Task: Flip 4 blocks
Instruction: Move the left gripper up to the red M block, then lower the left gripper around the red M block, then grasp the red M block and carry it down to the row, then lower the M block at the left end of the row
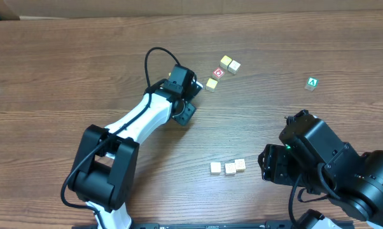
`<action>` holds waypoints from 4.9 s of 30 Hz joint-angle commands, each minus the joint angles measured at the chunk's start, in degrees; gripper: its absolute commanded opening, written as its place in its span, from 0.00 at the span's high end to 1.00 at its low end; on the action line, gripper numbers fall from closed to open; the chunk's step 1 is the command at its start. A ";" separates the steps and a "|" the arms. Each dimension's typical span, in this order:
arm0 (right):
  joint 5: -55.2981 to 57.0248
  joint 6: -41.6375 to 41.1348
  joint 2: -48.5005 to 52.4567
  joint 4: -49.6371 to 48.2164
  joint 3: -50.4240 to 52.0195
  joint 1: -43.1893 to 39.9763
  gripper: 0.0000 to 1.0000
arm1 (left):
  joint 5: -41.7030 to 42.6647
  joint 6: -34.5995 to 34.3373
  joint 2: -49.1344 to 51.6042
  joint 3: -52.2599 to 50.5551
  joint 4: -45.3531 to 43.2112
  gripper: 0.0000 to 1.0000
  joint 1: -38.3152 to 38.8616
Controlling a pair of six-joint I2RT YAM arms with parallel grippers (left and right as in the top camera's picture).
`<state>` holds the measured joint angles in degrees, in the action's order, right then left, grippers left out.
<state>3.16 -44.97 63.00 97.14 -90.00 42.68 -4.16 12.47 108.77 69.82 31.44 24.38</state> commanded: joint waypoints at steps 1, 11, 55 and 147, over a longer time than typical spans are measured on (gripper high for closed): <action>-0.28 -0.04 0.09 -0.17 -1.14 -0.33 0.31 | -0.94 1.29 0.22 1.33 -0.59 0.45 -1.18; -0.76 -0.07 2.62 -0.17 -1.14 -0.33 0.31 | -0.68 2.47 0.24 1.33 -2.10 0.48 -3.37; -1.79 -1.53 3.15 -0.13 -1.14 -0.33 0.32 | 3.78 0.15 4.04 4.70 -3.80 0.59 -3.37; 1.22 -2.80 -1.14 -0.09 -0.07 -0.33 0.29 | 3.72 -63.95 -21.00 -23.17 2.86 0.96 23.15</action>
<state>4.64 -48.03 62.11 97.19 -90.00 42.68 0.78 -50.89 87.55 47.79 34.89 46.83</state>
